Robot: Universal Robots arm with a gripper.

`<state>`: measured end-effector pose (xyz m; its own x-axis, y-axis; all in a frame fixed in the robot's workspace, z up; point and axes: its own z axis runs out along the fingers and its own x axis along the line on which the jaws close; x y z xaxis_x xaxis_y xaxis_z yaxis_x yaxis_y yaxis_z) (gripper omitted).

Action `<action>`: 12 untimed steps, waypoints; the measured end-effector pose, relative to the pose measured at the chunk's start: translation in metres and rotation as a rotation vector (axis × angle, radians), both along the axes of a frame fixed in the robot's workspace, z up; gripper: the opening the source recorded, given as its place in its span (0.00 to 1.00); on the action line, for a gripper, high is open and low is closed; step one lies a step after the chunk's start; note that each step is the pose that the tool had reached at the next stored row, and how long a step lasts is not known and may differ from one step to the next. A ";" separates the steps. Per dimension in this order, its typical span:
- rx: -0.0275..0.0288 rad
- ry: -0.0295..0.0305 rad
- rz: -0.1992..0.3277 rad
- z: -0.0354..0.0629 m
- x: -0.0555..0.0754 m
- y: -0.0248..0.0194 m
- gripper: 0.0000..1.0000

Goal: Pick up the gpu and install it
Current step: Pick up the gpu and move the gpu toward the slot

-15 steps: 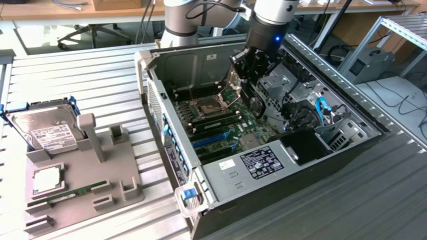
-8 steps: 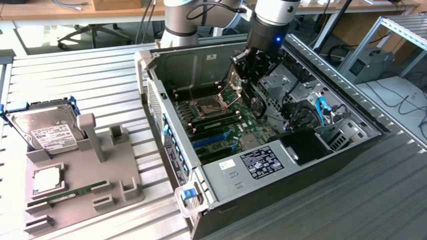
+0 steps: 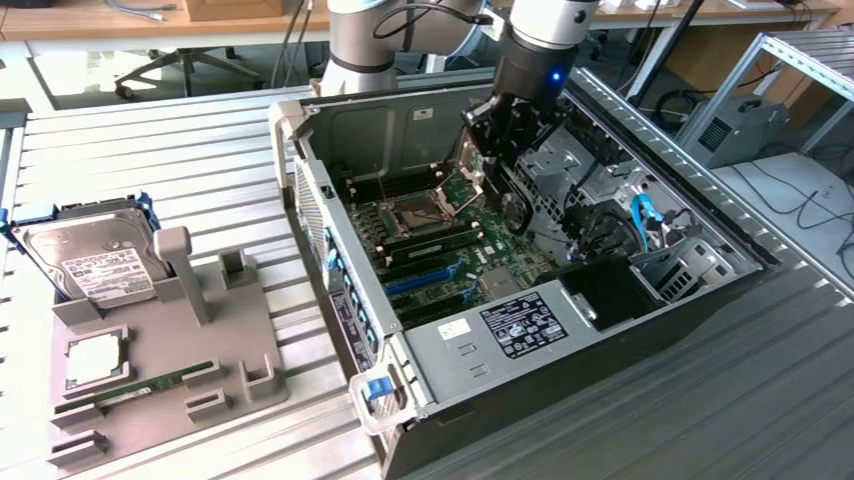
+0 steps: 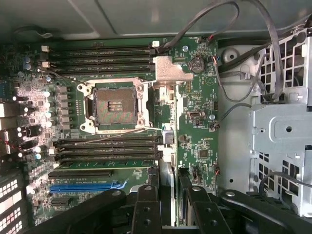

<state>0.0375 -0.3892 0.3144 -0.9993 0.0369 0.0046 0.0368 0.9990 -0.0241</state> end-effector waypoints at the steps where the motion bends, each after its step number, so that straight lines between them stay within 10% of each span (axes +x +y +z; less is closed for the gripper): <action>1: 0.0000 0.0000 0.000 0.0000 0.000 0.0004 0.27; 12: 0.0001 0.0000 0.000 0.0000 0.000 0.0050 0.27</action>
<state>0.0375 -0.3842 0.3144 -0.9993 0.0369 0.0046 0.0368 0.9990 -0.0240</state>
